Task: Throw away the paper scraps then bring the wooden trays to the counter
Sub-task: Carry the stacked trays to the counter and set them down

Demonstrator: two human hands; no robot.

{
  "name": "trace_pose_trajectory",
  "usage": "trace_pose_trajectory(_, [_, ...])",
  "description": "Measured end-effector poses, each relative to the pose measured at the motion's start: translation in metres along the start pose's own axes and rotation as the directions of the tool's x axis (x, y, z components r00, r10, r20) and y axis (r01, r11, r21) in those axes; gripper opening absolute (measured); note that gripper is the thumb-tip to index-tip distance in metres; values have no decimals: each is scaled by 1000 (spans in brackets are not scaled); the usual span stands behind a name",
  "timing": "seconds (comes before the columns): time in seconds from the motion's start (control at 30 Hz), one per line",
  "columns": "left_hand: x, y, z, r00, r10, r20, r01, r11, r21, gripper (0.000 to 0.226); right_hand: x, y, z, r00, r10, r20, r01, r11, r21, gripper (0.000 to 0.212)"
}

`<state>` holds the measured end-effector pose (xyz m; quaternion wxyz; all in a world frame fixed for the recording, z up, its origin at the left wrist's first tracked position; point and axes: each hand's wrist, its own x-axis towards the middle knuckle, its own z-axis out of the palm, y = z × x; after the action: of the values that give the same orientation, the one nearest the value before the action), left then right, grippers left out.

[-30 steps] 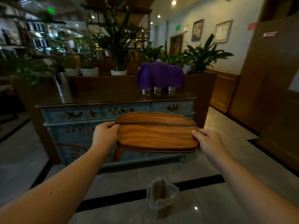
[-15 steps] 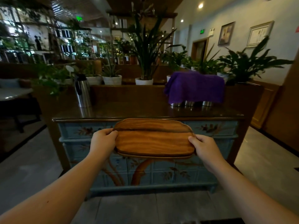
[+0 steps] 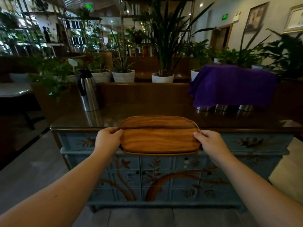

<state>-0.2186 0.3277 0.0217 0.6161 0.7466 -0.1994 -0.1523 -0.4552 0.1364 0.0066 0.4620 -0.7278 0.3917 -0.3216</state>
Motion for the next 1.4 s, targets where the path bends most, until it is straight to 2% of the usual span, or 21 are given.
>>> trace_pose_trajectory(0.3, [177,-10,59,999,-32,7,32,995,95,7,200,27,40,985,-13,169,26,997,-75,36])
trace_pose_trajectory(0.53, [263,-26,85,998,-65,20,62,986,154,39,288,27,70,972,63,227,-22,984,-177,29])
trace_pose_trajectory(0.6, [292,-30,92,996,-69,47,59,978,202,33,311,28,81,970,79,231,-31,978,-208,30])
trace_pose_trajectory(0.8, [362,-40,104,973,-119,198,64,963,263,19,358,24,110,970,147,192,-82,947,-311,26])
trace_pose_trajectory(0.97, [416,-46,109,946,-136,293,34,944,327,26,391,22,131,954,233,189,-126,884,-451,26])
trace_pose_trajectory(1.23, [454,-54,123,922,-180,344,10,897,443,26,424,35,151,943,287,169,-151,821,-551,24])
trace_pose_trajectory(1.4, [461,-56,129,918,-202,340,29,891,453,24,442,40,152,930,309,199,-125,774,-620,26])
